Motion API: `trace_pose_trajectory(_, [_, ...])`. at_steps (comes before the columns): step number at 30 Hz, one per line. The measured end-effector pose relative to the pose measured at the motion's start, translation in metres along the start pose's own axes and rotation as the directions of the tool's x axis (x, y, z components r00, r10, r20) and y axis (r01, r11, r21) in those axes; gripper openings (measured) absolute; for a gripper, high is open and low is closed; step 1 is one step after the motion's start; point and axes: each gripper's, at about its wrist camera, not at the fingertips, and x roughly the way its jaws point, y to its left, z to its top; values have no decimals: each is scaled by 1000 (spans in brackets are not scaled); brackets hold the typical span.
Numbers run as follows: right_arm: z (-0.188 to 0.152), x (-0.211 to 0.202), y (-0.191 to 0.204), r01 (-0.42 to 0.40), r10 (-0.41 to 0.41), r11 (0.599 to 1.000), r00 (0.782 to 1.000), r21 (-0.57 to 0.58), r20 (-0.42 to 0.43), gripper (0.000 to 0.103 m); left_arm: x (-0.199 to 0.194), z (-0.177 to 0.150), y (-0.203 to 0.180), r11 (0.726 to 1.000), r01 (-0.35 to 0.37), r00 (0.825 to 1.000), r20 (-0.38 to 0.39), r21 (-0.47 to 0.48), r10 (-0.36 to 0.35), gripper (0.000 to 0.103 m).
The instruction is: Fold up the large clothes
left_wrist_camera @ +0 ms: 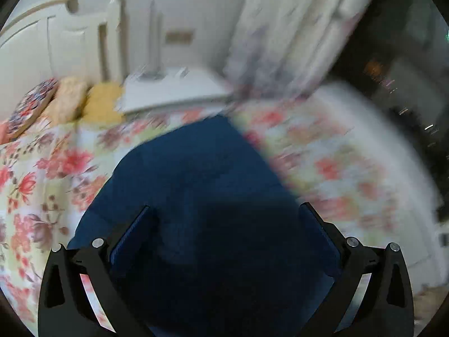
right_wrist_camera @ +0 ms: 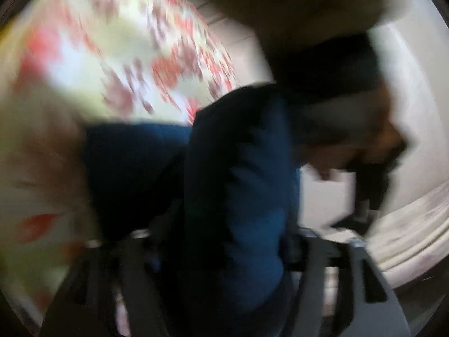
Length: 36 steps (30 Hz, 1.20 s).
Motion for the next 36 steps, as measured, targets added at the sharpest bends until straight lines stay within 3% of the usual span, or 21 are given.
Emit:
trace_pose_trajectory(2, [-14,-29,-33,-183,171,969,982,165,83,77,32,-13,19,999,-43,998,-50,2,43,99])
trace_pose_trajectory(3, [-24,-39,-51,-285,258,925,957,253,136,76,34,-19,27,1000,-26,999,-33,-1,26,99])
trace_pose_trajectory(4, [-39,-46,-77,-409,353,835,911,369,211,76,33,-27,38,1000,-8,1000,-4,-20,8,99])
trace_pose_trajectory(6, [-61,-46,-110,-489,391,707,872,511,293,68,32,-40,51,998,-41,999,16,-40,42,99])
trace_pose_trajectory(8, [-72,-31,-136,-486,378,602,873,634,309,60,33,-51,61,998,-39,998,39,-45,41,99])
trace_pose_trajectory(9, [-71,-23,-141,-469,372,584,880,662,295,60,35,-52,63,998,-32,998,44,-55,34,99])
trace_pose_trajectory(11, [-54,-3,-136,-459,385,604,884,652,266,60,38,-58,67,997,-16,998,63,-76,21,99])
trace_pose_trajectory(13, [-37,9,-105,-457,429,657,881,599,201,60,41,-55,68,997,-16,997,79,-77,22,99])
trace_pose_trajectory(14, [-25,21,-88,-434,419,703,893,563,165,62,41,-58,70,997,-13,995,94,-82,21,99])
trace_pose_trajectory(16, [-12,24,-50,-328,326,827,942,456,86,62,39,-61,73,996,-1,993,115,-95,12,99])
trace_pose_trajectory(18, [-7,24,-32,-260,261,884,964,388,50,62,39,-66,81,993,31,991,133,-118,-16,99])
trace_pose_trajectory(30, [-3,37,-23,-258,269,888,963,380,25,62,34,-75,81,992,-7,981,189,-124,31,99])
trace_pose_trajectory(33, [-5,34,-19,-267,277,879,960,396,34,62,28,-69,73,990,-86,981,162,-109,103,99])
trace_pose_trajectory(34, [-6,35,-20,-272,283,873,959,404,35,62,21,-65,65,983,-159,974,150,-94,172,99])
trace_pose_trajectory(35, [-7,35,-21,-276,286,870,958,409,38,62,8,-58,50,950,-307,935,168,-60,313,99])
trace_pose_trajectory(36, [-8,35,-21,-278,287,869,957,410,39,62,-5,-52,35,876,-481,853,208,-37,478,99])
